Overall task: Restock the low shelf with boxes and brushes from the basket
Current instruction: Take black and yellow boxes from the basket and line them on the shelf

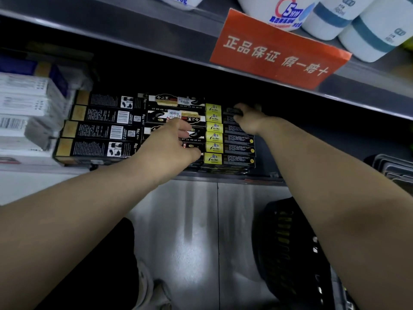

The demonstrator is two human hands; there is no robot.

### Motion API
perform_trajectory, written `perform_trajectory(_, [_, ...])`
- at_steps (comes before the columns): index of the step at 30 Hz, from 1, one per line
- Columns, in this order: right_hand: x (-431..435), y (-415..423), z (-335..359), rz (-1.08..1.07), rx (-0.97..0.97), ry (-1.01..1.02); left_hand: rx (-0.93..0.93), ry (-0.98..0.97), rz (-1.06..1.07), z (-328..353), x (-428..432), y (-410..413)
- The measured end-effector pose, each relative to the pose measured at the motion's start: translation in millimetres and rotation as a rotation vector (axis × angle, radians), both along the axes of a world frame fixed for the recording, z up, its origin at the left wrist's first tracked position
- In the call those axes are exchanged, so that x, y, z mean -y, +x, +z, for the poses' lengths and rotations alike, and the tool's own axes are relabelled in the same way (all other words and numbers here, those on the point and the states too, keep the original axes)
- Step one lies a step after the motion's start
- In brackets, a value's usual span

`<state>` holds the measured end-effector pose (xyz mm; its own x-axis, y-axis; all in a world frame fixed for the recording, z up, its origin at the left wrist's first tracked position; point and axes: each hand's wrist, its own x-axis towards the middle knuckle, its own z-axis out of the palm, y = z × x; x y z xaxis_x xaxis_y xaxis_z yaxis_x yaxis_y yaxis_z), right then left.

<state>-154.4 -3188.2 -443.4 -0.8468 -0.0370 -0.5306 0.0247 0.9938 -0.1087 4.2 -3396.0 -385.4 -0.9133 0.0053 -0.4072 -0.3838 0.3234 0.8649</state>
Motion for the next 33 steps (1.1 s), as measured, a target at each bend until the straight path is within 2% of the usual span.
perform_trajectory(7, [-2.9, 2.8, 2.4, 0.046, 0.043, 0.052, -0.017, -0.009, -0.035, 11.0, -10.3, 4.2])
perform_trajectory(11, [4.0, 12.4, 29.1, 0.082, 0.076, 0.062, -0.061, -0.026, -0.065, 21.9, -21.4, 5.5])
perform_trajectory(14, [3.2, 34.2, 73.0, 0.139, 0.058, -0.078, -0.104, -0.015, -0.113, 32.4, -35.7, 7.5])
perform_trajectory(18, [-27.1, 93.3, 137.4, 0.062, -0.035, -0.367, -0.222, 0.003, -0.252, 49.3, -66.0, 14.5])
perform_trajectory(23, [-105.9, 176.7, 182.3, -0.152, -0.143, -0.709, -0.490, -0.118, -0.501, 72.6, -115.6, 36.3])
perform_trajectory(25, [-143.1, 203.1, 185.1, -0.296, -0.210, -0.757, -0.588, -0.138, -0.626, 83.8, -137.1, 45.3])
perform_trajectory(29, [-217.8, 238.8, 160.7, -0.533, -0.331, -0.626, -0.721, -0.139, -0.808, 96.9, -177.7, 57.4])
perform_trajectory(31, [-248.7, 251.2, 134.2, -0.520, -0.309, -0.400, -0.762, -0.160, -0.864, 95.8, -193.1, 61.2])
perform_trajectory(33, [-270.5, 259.6, 103.0, -0.457, -0.181, -0.124, -0.784, -0.199, -0.924, 91.7, -204.8, 63.9])
